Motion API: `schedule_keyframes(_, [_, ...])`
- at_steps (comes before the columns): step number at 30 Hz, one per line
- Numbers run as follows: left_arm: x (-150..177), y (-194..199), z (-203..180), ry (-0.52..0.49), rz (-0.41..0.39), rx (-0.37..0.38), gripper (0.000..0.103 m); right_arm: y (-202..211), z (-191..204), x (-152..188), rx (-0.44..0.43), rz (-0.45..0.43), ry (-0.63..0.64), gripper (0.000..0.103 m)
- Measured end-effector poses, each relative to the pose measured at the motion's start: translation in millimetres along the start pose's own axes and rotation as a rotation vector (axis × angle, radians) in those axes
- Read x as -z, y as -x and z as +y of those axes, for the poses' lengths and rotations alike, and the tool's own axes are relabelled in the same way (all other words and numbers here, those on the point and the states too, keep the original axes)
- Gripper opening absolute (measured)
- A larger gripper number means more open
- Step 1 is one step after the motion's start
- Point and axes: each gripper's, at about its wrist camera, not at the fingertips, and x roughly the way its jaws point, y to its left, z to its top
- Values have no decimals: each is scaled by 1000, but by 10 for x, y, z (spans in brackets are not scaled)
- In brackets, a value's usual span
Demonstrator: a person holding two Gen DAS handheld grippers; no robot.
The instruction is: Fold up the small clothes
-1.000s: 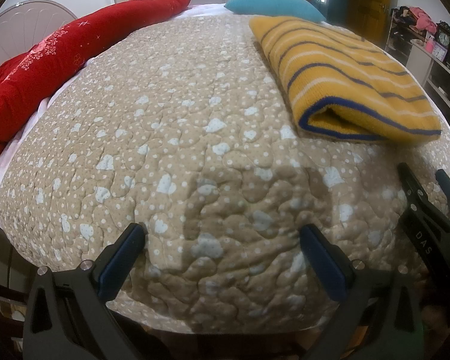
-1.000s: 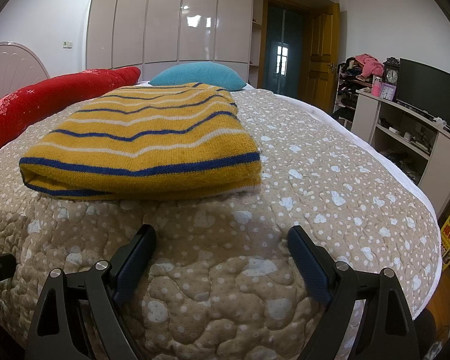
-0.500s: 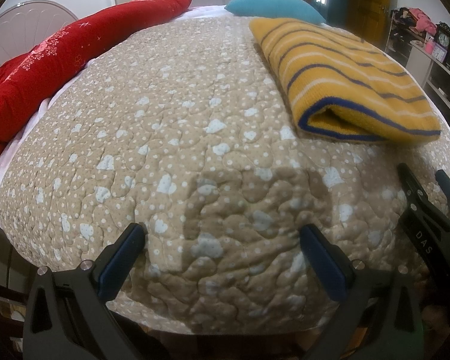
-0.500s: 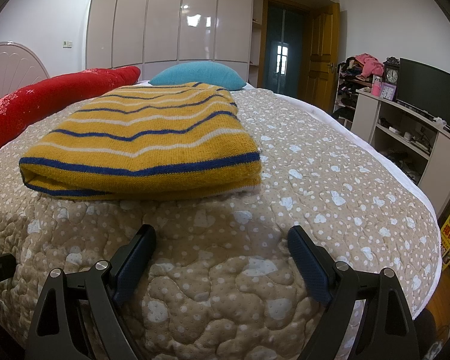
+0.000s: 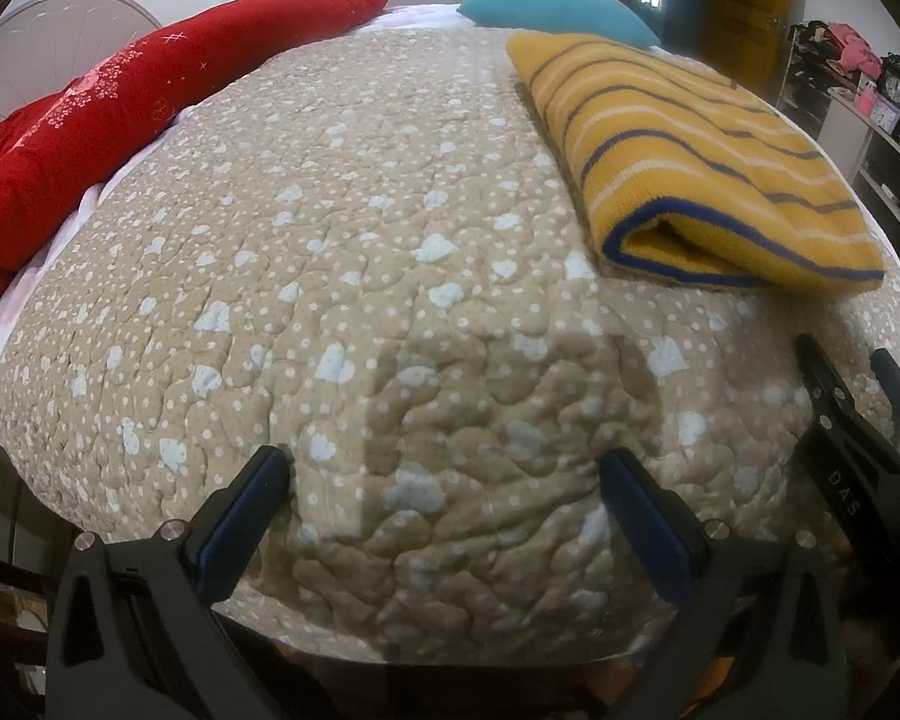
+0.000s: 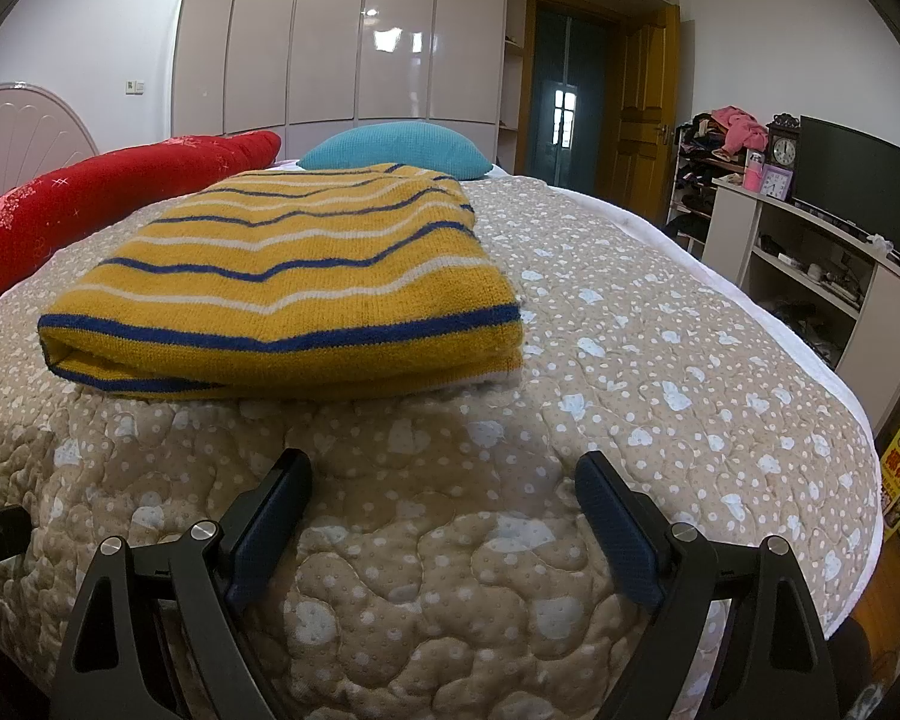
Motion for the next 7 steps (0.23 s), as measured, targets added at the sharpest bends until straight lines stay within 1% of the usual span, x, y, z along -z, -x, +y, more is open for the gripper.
schedule_keyframes(7, [-2,-17,-8,5,14,7,103,0,3,-1,2,4,2,92])
